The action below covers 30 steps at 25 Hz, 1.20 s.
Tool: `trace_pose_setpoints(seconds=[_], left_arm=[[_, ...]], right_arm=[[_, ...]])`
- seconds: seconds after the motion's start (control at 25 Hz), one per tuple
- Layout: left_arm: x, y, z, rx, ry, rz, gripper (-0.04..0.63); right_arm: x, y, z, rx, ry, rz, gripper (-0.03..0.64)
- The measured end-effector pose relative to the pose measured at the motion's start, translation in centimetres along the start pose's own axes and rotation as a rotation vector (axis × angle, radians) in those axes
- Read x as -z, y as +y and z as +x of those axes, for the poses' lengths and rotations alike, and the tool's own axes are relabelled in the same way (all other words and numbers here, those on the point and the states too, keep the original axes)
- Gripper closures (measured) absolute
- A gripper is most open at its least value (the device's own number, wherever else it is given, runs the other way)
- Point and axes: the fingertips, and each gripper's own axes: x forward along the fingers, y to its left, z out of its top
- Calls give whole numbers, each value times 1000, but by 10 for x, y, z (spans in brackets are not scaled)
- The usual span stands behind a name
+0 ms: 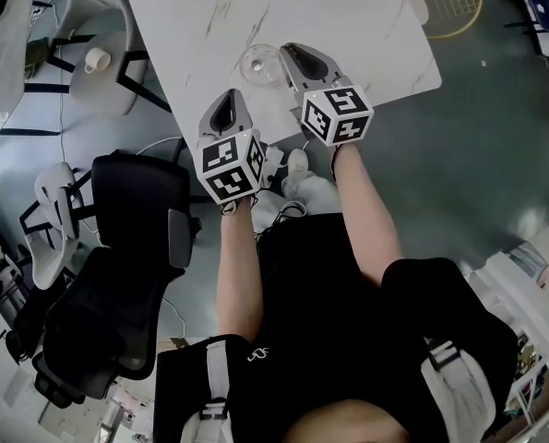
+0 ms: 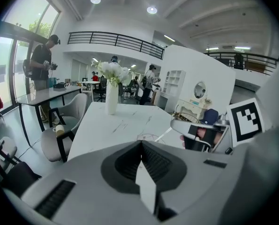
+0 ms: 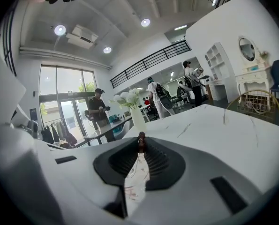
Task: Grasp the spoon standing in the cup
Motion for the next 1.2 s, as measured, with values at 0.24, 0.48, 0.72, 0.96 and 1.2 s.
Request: trace_pose_setpoints(seconds=[0.24,0.48,0.72,0.96,1.2], left_arm=[[-26,-6,-19,5,-70,27,580],[-61,-21,-38,10,-164,61,580],[-97,-39,-63,18,-284,66,580],[-115,-45,-77,13,-343,76,580],[-123,-43,-77,-9,-369,95,579]], right_arm=[[-41,11,-28,12,-99,-29,571],[-93,19,-58,2,-204,-80,571],[-135,33,-91,-24,-276,-158,571],[-155,47,-108,-47,-295,-204,570],[-156,49,-110,-31,-286,-228,571]])
